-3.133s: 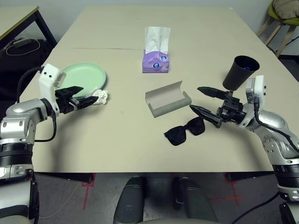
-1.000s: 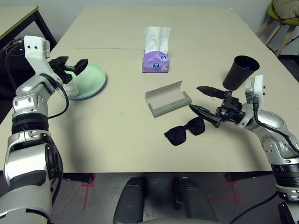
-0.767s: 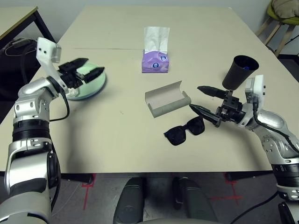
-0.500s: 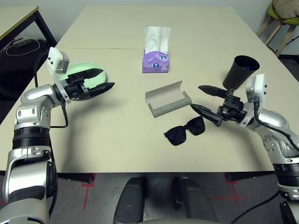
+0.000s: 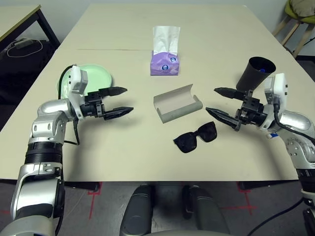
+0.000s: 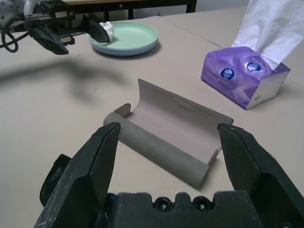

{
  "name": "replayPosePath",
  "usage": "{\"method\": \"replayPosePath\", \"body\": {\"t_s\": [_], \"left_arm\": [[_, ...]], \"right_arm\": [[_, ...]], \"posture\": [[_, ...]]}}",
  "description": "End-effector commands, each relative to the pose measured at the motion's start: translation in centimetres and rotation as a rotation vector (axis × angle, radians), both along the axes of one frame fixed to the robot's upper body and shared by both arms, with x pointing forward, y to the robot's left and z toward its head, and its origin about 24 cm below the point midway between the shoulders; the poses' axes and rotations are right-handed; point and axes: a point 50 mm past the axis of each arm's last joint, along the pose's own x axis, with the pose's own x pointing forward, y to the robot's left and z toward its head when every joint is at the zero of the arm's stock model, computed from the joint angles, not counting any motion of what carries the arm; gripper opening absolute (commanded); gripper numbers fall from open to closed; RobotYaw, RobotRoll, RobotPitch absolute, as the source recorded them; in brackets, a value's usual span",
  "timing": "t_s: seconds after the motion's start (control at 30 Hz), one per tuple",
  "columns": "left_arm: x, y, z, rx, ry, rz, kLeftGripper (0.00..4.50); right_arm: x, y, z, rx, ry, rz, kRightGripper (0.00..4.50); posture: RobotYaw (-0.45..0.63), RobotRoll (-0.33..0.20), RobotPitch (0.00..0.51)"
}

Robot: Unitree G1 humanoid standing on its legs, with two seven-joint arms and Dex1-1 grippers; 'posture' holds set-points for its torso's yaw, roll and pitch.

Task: Organize and tidy the items on the table.

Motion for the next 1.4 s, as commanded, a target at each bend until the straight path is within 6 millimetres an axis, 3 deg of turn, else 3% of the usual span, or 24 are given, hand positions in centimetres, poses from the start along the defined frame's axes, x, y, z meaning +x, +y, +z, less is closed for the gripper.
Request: {"method": "replayPosePath", "body": {"t_s": [0.03,0.4,0.73,1.1,1.4], "left_arm": [[-0.7,-1.1,-0.5,0.014,-0.009,-0.080,4.46],[-1.4,-2.5,-0.6,0.048,-0.062,-0.166,4.46],[-2.1,-3.0,-1.9,0.068,-0.065,-0.205,4.46],[-2.4,-3.5,-1.9,0.061,-0.079,-0.213,4.46],[-2.4,-3.8,-2.1,0.052,-0.084,-0.196,4.46]], "right_arm": [[-0.4,-0.5,0.4,-0.027,-0.002,0.002,4.50],[-1.5,0.7,1.8,-0.175,0.027,0.065,4.50],[-2.4,2.7,0.8,-0.589,0.112,0.031,4.50],[-1.8,5.4,2.7,-0.765,-0.046,0.193,4.50],[-2.1,7.1,2.6,-0.981,-0.134,0.238,4.50]], "posture": [[0.05,0.000,0.198],[0.04,0.000,0.201],[0.06,0.000,0.208],[0.09,0.000,0.205],[0.11,0.000,0.197]]}}
